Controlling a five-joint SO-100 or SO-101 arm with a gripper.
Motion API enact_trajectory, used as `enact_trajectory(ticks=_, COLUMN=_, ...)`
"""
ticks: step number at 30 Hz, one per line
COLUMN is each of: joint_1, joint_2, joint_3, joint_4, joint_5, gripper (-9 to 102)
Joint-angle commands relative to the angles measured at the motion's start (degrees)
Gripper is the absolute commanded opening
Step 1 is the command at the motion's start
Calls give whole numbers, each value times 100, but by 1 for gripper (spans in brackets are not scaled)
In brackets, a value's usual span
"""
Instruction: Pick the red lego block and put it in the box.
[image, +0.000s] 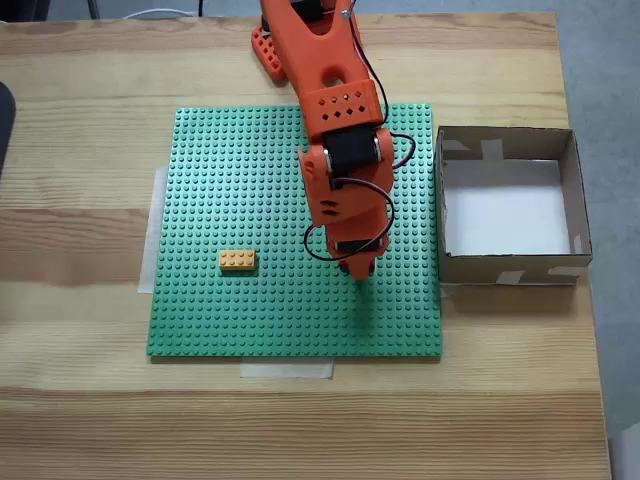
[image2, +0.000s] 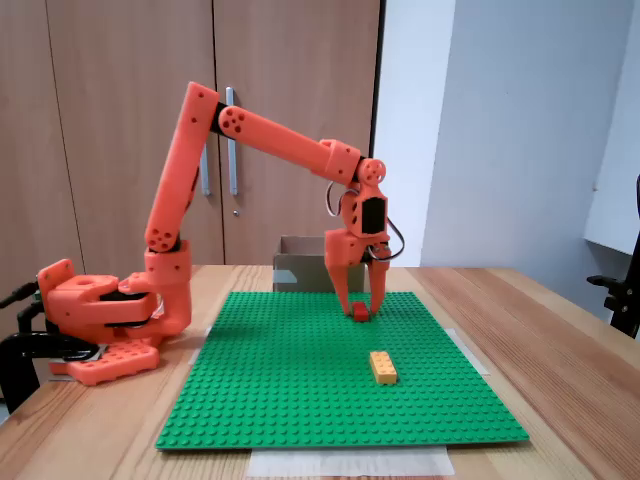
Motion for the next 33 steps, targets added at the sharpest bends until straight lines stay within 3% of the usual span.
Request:
enact_trajectory(ticks=1, joint_1=26, joint_2=18, joint_3=-211, joint_4=-53, joint_5=-18, gripper=17)
enact_trajectory(ticks=9, joint_1=9, joint_2=18, joint_3=-220, joint_4=-79, joint_5=-44, gripper=12)
enact_trajectory(ticks=18, joint_1=-9, joint_2=9, joint_3=-220, joint_4=-97, joint_5=-97, gripper=-1)
enact_trajectory(ticks=33, joint_1=-44, joint_2=334, joint_3=-149, joint_4=176, joint_5=-246, gripper=-1)
